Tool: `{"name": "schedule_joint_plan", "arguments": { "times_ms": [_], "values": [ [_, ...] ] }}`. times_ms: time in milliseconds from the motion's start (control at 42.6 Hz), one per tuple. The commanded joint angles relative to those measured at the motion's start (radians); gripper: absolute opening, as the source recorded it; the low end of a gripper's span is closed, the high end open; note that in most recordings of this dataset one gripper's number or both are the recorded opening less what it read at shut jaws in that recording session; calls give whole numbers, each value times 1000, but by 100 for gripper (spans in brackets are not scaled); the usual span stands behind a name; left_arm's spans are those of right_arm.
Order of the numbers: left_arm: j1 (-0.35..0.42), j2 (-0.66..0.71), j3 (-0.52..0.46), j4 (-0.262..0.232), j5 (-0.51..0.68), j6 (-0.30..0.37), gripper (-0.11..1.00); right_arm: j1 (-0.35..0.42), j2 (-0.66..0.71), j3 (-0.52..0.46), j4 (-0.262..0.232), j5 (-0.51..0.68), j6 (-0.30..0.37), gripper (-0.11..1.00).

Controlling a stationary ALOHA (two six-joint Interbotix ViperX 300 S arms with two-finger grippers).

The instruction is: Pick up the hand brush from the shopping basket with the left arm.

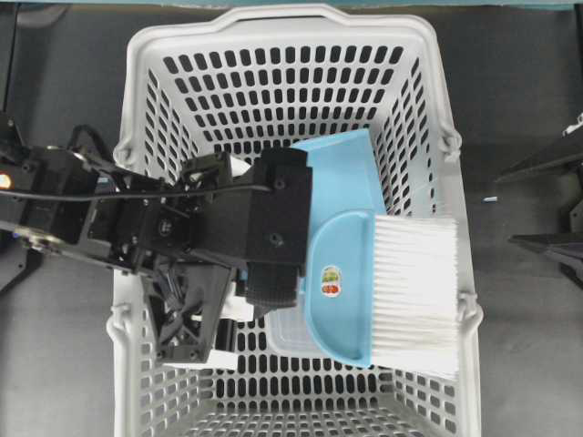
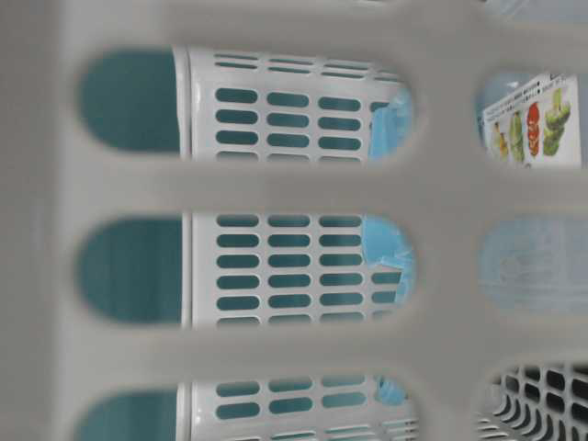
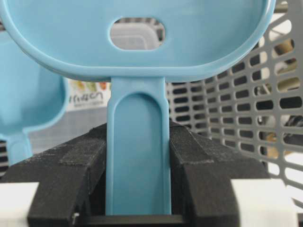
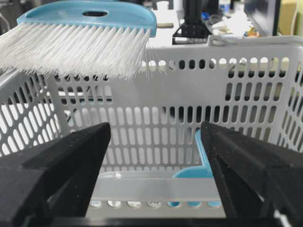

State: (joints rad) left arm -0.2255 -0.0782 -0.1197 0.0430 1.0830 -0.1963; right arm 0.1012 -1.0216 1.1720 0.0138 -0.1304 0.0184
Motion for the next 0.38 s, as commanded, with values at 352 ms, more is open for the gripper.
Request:
{"name": "schedule_joint_plan", "arguments": {
  "times_ms": [352],
  "values": [
    [2,0,-26,3,-37,2,25,3,5,-5,3,-5,0,74]
  ]
}}
